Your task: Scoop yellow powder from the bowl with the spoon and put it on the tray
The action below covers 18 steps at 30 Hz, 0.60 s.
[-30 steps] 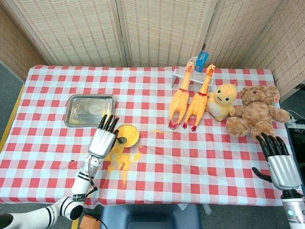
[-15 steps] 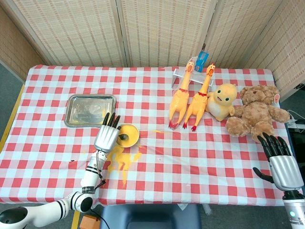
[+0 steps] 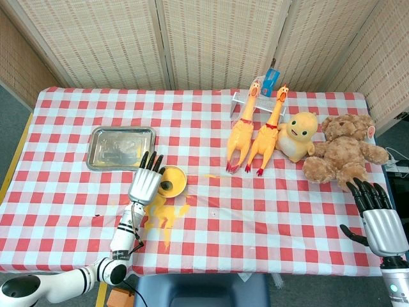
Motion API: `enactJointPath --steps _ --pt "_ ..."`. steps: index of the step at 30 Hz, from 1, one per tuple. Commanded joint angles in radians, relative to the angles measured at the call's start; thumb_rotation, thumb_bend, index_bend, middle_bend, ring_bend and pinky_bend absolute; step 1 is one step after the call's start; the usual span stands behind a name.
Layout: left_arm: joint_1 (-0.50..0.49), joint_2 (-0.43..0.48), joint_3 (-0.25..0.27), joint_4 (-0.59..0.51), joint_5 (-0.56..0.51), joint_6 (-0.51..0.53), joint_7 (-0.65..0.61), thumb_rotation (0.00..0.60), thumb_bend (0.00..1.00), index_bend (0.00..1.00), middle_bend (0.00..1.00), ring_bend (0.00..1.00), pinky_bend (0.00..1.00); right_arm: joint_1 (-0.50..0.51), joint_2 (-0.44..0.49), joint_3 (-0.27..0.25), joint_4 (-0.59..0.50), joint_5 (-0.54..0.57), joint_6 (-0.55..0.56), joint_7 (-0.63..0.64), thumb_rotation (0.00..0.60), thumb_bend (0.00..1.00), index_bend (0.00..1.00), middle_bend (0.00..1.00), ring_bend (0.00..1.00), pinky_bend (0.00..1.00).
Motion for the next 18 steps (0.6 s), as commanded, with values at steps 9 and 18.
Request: enactJointPath --steps 9,18 --pt "0.060 0.083 0.059 -0.047 0.078 0.109 -0.094 0.600 0.50 0.47 0.11 0.00 0.10 -0.006 0.005 -0.012 -0.008 -0.027 0.012 0.004 0.600 0.11 0.00 0.00 0.00 0.00" --pt "0.117 0.134 0.110 0.054 0.127 0.148 -0.241 0.600 0.48 0.38 0.09 0.00 0.08 -0.021 0.004 -0.027 -0.020 -0.063 0.042 -0.011 0.600 0.11 0.00 0.00 0.00 0.00"
